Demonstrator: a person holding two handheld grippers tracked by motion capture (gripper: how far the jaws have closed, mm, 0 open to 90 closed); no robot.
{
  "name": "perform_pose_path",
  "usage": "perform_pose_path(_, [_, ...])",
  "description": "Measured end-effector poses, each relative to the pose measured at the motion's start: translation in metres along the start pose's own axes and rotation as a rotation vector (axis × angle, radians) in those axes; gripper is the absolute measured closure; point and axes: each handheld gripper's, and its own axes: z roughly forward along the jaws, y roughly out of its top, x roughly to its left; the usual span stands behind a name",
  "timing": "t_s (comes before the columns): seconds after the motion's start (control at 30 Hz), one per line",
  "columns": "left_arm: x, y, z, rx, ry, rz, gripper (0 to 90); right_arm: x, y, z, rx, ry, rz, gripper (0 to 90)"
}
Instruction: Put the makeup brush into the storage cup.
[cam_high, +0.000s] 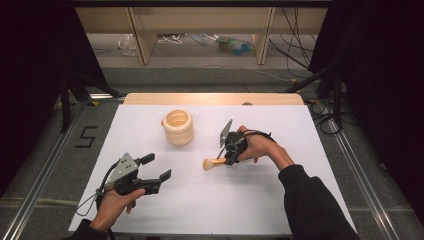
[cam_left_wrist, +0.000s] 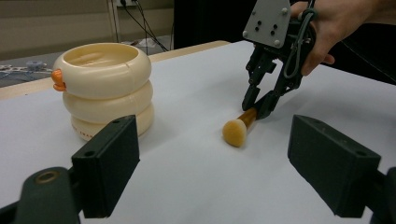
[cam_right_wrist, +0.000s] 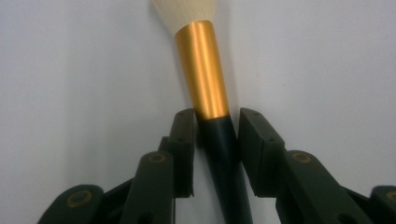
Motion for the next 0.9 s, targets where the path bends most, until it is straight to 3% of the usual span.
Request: perform_pose_path(0.9, [-0.0008,-0.0004,0.0005,0.002,0.0,-0.007,16.5,0.0041,0.0088,0.0007,0.063,-0.013,0.013,73.4])
